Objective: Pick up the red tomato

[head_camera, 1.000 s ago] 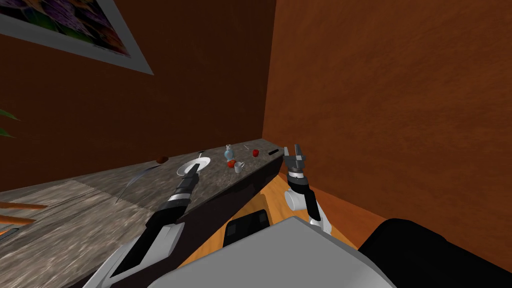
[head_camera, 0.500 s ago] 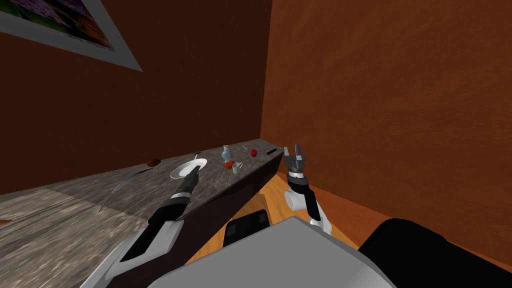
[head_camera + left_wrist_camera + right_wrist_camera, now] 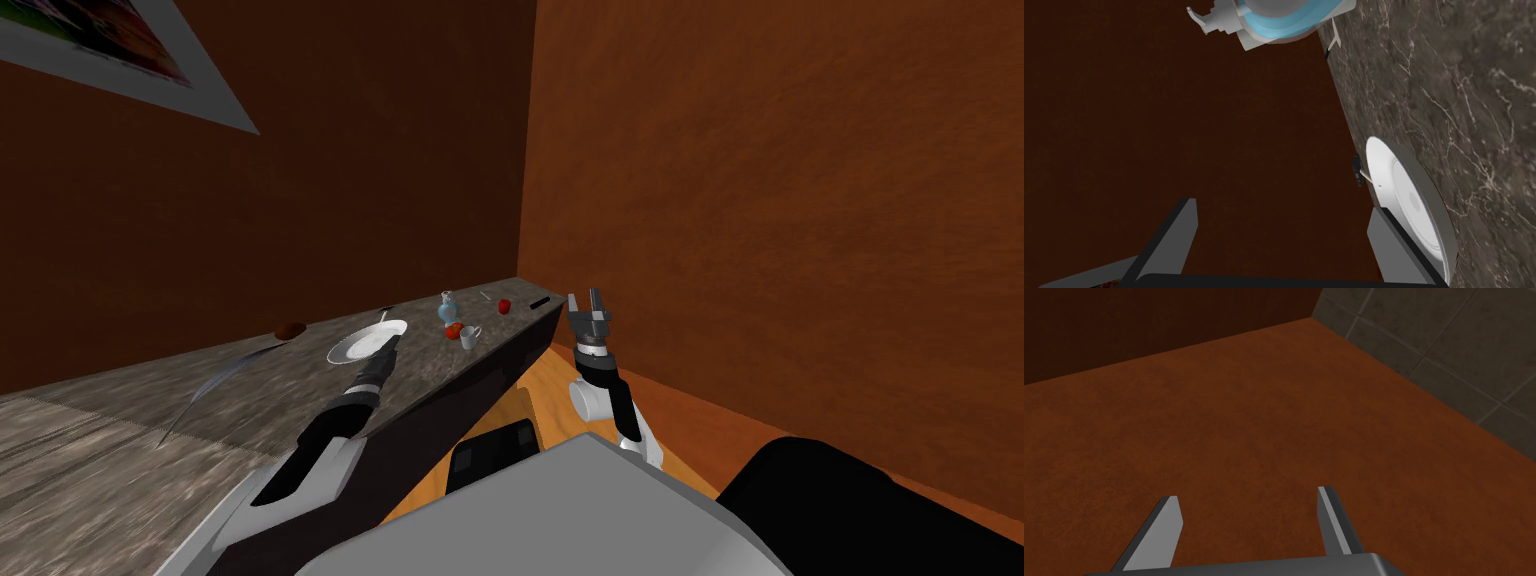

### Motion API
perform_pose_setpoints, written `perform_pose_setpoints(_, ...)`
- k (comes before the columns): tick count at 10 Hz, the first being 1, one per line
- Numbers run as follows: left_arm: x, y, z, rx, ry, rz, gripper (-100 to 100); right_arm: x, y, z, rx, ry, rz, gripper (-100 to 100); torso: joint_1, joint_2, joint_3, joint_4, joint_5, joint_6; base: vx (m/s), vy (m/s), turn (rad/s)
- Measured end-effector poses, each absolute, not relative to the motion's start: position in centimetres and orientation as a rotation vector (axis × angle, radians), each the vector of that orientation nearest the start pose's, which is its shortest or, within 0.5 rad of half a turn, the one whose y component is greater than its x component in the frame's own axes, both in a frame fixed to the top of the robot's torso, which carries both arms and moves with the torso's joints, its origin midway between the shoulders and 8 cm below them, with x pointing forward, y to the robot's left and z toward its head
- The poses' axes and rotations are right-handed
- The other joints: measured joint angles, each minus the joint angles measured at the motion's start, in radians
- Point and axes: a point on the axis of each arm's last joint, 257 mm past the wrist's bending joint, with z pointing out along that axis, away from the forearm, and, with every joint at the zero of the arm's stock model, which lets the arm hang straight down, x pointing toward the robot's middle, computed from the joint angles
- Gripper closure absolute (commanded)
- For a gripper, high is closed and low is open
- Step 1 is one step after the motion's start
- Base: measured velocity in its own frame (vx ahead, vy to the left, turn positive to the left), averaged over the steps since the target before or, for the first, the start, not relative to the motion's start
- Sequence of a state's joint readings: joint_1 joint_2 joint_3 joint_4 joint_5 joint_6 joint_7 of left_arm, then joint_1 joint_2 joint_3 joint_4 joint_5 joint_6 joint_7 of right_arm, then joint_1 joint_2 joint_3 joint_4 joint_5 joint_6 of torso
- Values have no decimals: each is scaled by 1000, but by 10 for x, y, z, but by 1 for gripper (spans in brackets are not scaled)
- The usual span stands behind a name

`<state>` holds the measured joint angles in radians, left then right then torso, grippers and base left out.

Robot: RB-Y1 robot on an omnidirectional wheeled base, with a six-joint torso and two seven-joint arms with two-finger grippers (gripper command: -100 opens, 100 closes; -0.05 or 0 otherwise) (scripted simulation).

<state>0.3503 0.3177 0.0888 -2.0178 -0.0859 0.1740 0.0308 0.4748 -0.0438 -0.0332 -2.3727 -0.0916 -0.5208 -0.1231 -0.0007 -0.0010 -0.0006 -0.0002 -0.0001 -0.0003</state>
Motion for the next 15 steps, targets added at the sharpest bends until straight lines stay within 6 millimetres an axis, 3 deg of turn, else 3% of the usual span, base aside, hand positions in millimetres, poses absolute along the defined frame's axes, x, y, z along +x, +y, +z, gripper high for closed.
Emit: perform_pose_setpoints(15,449,418,-262,-1221,1538,-508,-100,318,-286,77,604,469,1488,0,-2,-1,-1,0,-1,0,22,-30,-90)
